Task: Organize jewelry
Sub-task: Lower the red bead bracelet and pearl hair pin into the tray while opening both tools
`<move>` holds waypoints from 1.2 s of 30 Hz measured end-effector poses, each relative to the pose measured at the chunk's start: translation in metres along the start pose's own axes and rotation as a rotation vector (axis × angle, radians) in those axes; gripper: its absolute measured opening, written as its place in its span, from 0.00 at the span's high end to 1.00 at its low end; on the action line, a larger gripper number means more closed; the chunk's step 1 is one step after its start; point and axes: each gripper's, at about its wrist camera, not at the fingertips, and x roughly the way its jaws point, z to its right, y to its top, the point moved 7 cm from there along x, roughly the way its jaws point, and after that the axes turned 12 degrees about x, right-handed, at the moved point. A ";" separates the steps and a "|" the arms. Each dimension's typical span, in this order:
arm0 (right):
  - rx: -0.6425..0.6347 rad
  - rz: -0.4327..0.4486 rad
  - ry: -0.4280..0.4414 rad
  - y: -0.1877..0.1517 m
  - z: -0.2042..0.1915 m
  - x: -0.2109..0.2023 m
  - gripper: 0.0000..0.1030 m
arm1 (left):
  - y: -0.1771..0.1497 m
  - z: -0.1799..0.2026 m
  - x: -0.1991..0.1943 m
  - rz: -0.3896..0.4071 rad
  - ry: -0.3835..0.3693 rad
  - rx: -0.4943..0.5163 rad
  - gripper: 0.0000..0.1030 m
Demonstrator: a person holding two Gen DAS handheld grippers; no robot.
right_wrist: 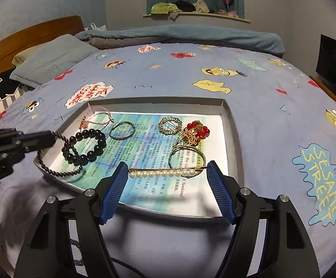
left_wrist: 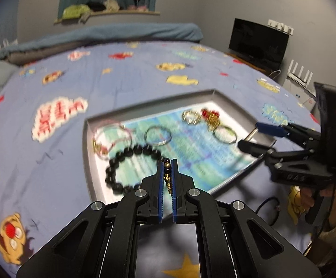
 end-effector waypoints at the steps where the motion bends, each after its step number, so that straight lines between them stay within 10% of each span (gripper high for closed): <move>1: -0.001 -0.007 0.002 -0.001 0.000 0.001 0.32 | -0.004 -0.003 0.003 -0.014 0.004 -0.006 0.94; 36: 0.013 -0.147 -0.054 -0.012 0.008 0.031 0.32 | -0.038 -0.023 0.028 -0.156 0.087 0.000 0.81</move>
